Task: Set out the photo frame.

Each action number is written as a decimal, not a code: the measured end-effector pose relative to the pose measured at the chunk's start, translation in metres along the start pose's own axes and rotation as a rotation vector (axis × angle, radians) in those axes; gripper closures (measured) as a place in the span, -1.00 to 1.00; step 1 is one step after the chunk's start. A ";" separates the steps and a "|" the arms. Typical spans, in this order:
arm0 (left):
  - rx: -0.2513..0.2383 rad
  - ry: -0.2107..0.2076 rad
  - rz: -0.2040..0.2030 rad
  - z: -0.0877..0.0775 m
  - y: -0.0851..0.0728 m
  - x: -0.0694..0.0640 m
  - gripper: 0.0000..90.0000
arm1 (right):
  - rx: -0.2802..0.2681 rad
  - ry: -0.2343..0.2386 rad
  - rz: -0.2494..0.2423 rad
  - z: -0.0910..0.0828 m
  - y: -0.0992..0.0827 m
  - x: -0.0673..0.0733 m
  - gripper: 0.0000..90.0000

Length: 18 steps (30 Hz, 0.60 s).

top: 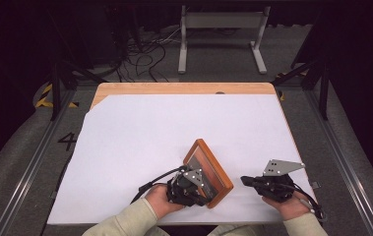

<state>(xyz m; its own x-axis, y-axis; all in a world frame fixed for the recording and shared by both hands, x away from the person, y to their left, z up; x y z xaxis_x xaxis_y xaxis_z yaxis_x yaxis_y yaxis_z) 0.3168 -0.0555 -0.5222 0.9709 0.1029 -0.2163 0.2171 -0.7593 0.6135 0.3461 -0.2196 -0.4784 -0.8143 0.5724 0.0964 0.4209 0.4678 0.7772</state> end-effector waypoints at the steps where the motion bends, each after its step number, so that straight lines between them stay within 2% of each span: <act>1: 0.000 0.000 0.000 0.000 0.000 0.000 0.99 | 0.000 0.000 0.000 0.000 0.000 0.000 1.00; 4: -0.005 0.009 0.001 0.003 0.003 0.000 0.99 | 0.008 0.011 0.000 0.002 -0.002 0.003 1.00; 9: 0.008 0.017 -0.004 -0.001 -0.001 0.000 0.98 | 0.049 0.050 -0.008 0.012 -0.010 0.014 1.00; 12: -0.020 0.020 -0.014 -0.012 -0.002 0.001 0.96 | 0.076 0.077 -0.020 0.017 -0.016 0.022 1.00; 18: -0.071 0.061 -0.050 -0.037 -0.009 0.013 0.94 | 0.108 0.134 -0.038 0.023 -0.023 0.042 1.00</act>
<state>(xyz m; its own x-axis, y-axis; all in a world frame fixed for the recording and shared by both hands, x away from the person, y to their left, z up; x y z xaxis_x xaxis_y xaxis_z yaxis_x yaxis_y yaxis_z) 0.3313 -0.0240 -0.5026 0.9625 0.1804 -0.2024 0.2700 -0.7049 0.6559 0.3114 -0.1907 -0.5062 -0.8732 0.4617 0.1559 0.4237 0.5613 0.7109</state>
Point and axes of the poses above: each handheld gripper's, and its own axes: z roughly forward along the jaws, y roughly out of its top, x roughly to its left, the point moved 10 cm from there along z, roughly forward along the jaws, and after that the axes turned 4 degrees about y, right-handed, at the moved point
